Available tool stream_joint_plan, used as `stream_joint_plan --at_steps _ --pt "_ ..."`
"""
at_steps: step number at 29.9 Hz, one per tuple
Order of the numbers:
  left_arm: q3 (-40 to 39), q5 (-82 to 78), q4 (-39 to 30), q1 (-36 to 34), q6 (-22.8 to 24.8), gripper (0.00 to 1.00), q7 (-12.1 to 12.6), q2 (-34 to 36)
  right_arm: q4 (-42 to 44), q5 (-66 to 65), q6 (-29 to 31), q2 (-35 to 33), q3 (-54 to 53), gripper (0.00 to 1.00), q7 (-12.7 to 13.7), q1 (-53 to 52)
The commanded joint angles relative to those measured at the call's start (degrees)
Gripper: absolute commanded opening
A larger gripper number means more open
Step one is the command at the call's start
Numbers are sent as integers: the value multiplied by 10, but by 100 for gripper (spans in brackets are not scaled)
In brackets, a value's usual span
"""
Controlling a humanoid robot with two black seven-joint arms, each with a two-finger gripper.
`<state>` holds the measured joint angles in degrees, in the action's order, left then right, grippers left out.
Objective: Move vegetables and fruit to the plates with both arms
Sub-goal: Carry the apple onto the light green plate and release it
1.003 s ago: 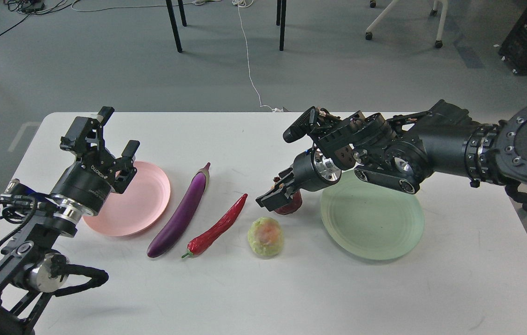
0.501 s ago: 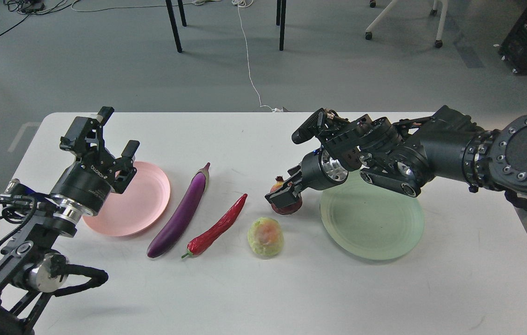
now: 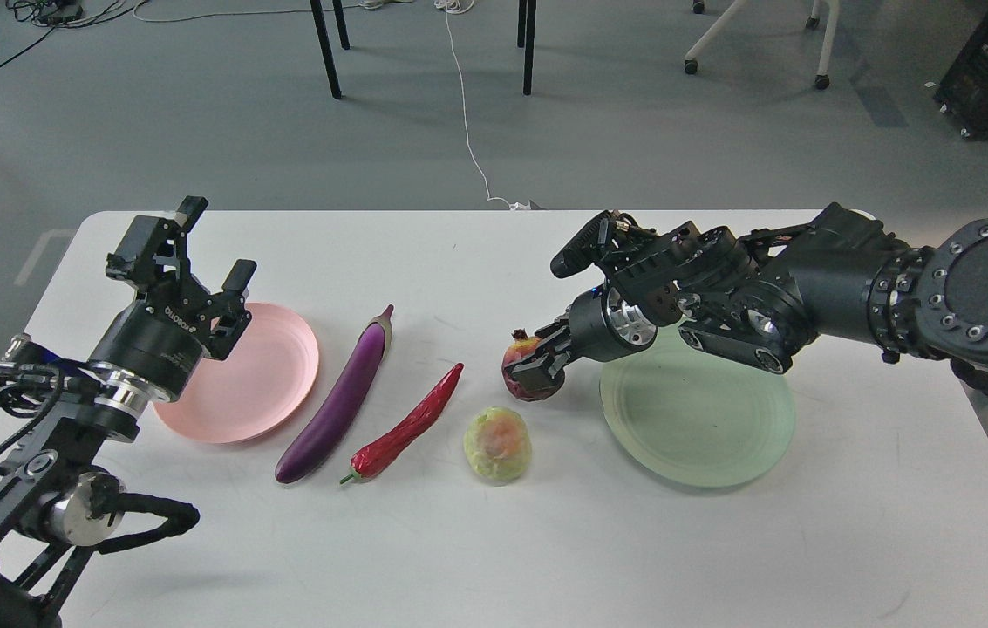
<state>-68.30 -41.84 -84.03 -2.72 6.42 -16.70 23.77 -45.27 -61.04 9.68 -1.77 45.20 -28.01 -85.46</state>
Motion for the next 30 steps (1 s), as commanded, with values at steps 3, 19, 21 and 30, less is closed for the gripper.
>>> stream_joint_plan --at_steps 3,19,21,30 --pt "1 0 -2 0 1 98 0 10 -58 -8 2 -88 3 44 0 -59" --pt "5 0 -3 -1 3 98 0 15 -124 -96 1 -263 7 65 0 -2" --pt "5 0 -4 -1 3 98 0 15 -119 -95 0 -260 5 73 0 6" --pt "4 0 -11 -1 3 98 0 17 -154 -86 1 -255 -35 94 0 -44"
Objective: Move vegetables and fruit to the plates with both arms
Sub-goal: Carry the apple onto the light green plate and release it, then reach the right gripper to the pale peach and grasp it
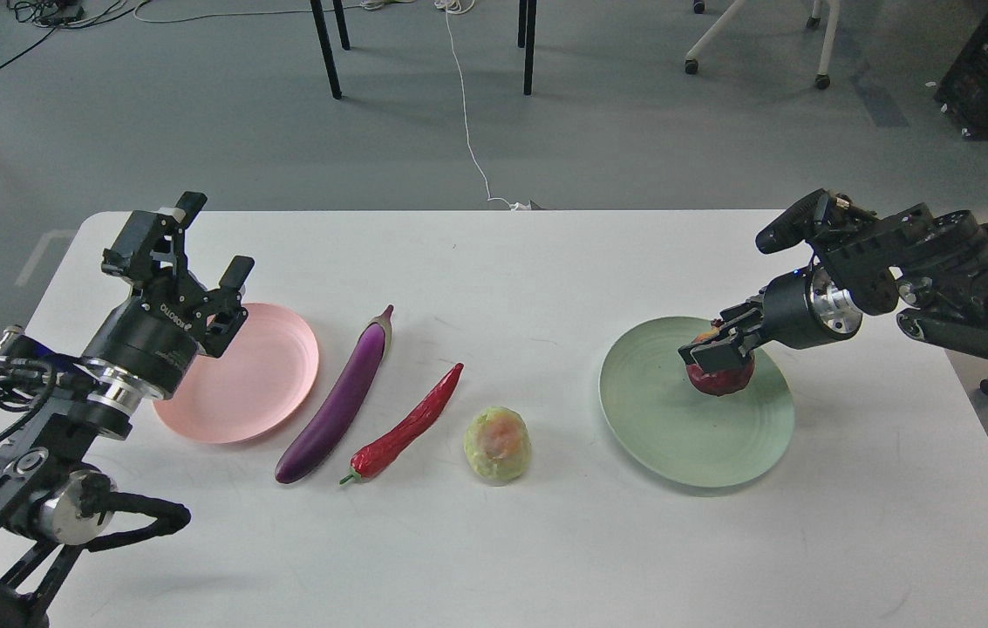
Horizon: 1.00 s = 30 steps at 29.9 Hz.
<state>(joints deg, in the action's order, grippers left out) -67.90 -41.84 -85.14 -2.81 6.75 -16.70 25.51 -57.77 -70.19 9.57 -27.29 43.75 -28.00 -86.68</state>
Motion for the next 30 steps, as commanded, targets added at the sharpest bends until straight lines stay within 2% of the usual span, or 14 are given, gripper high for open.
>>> stream_joint_plan --at_steps 1,4,8,11,18,27,30 --pt "0 0 0 1 -1 98 0 0 -52 12 3 1 -26 94 0 -47" --pt "0 0 0 1 -1 98 0 0 -119 64 5 26 -26 94 0 -86" --pt "-1 0 -4 2 -1 98 0 1 -149 113 1 90 -26 94 0 -95" --pt "-3 0 -5 9 -1 98 0 1 -136 116 -4 149 -17 94 0 -87" --pt "-5 -1 -13 18 -2 98 -1 1 -40 115 -40 266 32 94 0 -41" --pt "-6 -1 -13 18 -2 98 0 1 6 114 -43 273 59 91 0 -5" --pt "-6 -1 -13 18 -2 98 0 1 6 115 -44 273 66 80 0 -5"
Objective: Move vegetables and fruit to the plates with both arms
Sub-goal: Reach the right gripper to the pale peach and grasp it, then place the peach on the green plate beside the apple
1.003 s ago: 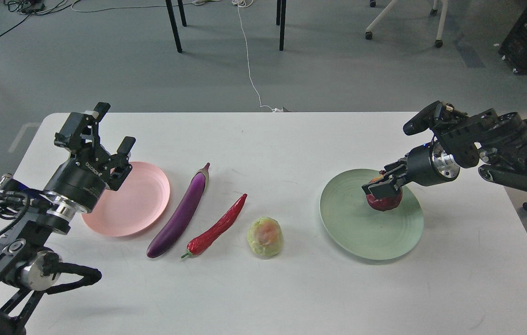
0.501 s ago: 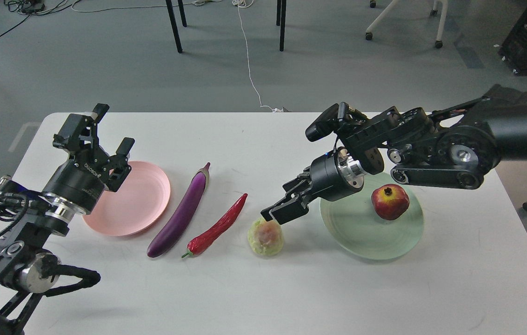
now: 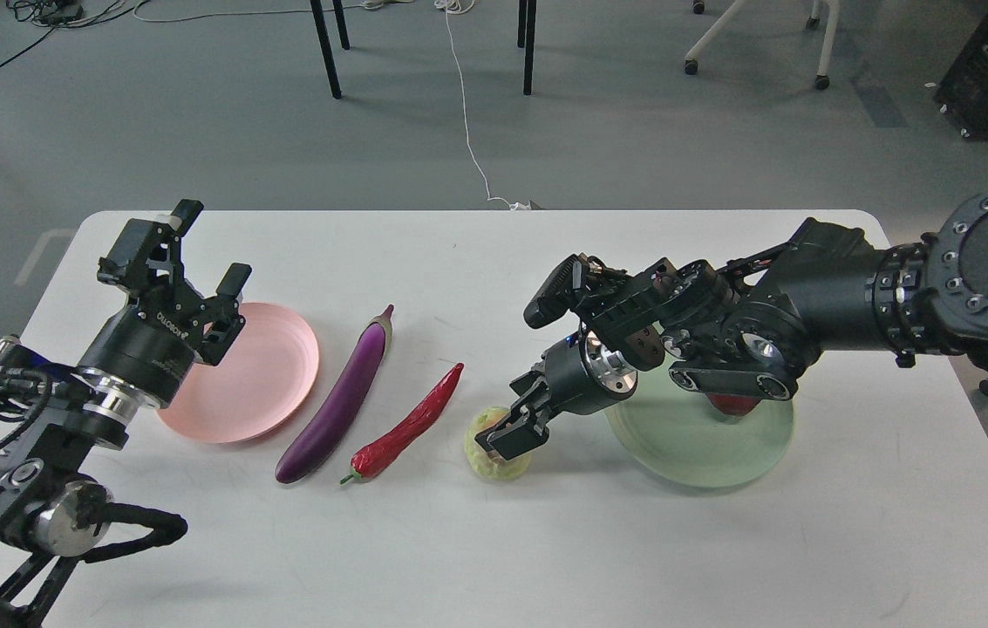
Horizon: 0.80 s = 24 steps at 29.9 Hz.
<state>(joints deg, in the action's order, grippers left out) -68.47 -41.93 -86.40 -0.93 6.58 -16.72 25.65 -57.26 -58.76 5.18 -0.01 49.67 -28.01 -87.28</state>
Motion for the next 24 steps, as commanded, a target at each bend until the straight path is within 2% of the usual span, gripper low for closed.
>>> stream_joint_plan --at_steps 1,2,7,11,16,21,24 --pt "0 0 0 0 0 98 0 0 1 1 0 0 8 75 0 2" --pt "0 0 0 0 0 98 0 0 1 1 0 0 8 71 0 2" --pt "0 0 0 1 0 98 0 0 0 13 0 0 7 66 0 8" --pt "-6 0 0 1 1 98 0 0 -3 30 0 0 6 44 0 8" --pt "-6 0 0 1 1 98 0 1 -7 32 0 0 1 43 0 -9" --pt "-6 1 0 1 1 98 0 1 -37 31 3 0 -15 43 0 -74" --pt "-5 0 0 1 1 98 0 0 -72 27 4 -46 -15 43 0 -111"
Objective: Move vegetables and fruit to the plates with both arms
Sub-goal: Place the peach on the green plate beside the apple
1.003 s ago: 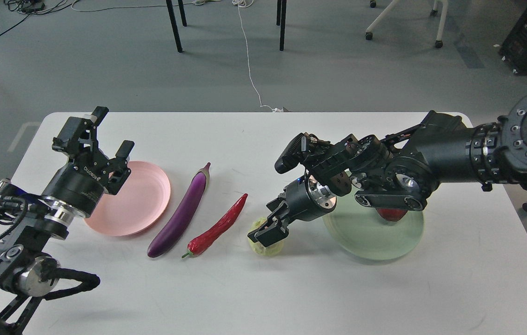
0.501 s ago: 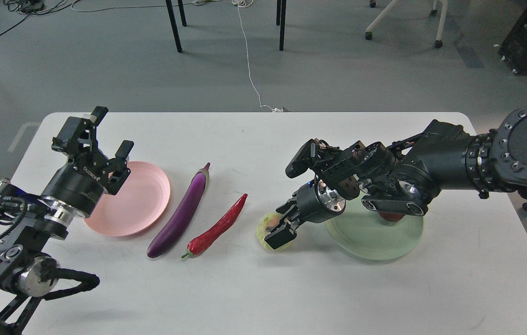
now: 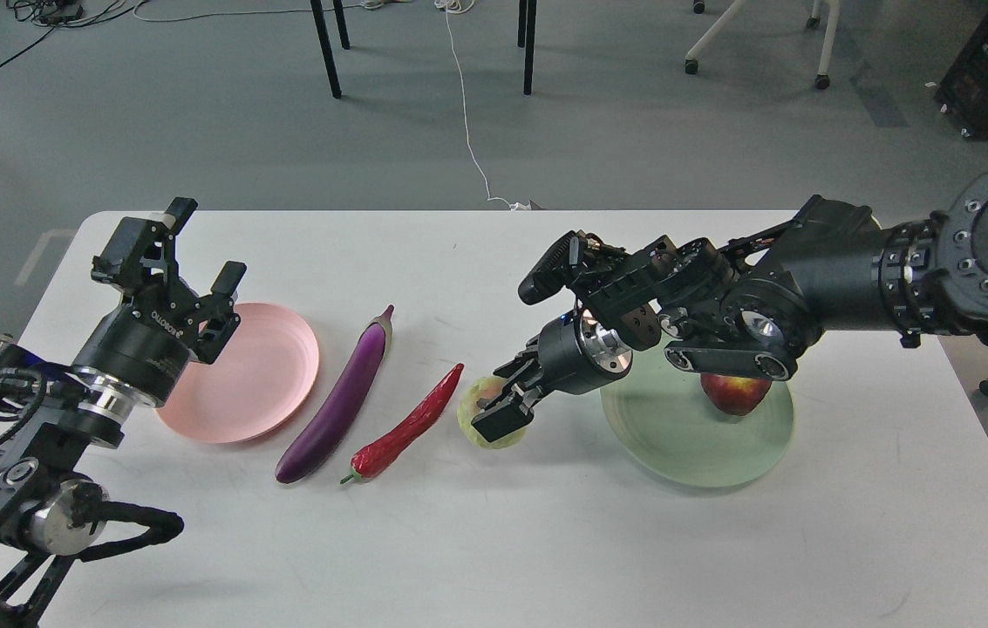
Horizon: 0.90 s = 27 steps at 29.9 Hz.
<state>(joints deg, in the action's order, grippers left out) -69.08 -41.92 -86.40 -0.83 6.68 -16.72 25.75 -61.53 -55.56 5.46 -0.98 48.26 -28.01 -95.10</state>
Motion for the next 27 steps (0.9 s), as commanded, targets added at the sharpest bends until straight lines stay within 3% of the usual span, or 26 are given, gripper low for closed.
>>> stream_joint_plan --at_steps 1,9,14,16,20,27 --pt "1 0 0 -1 0 98 0 -1 -41 -9 2 -59 -1 43 0 -42" --pt "2 1 0 -2 1 98 0 -2 -104 -123 3 -206 39 45 0 -36" --pt "4 1 0 -2 1 98 0 -5 -102 -130 3 -233 45 49 0 -4" --pt "5 1 0 -3 1 98 0 -5 -97 -130 3 -232 45 58 0 8" --pt "4 1 0 -5 1 98 0 -3 -90 -128 1 -232 40 95 0 12" --pt "5 0 0 -5 1 98 1 8 -89 -58 -3 -287 -97 96 0 24"
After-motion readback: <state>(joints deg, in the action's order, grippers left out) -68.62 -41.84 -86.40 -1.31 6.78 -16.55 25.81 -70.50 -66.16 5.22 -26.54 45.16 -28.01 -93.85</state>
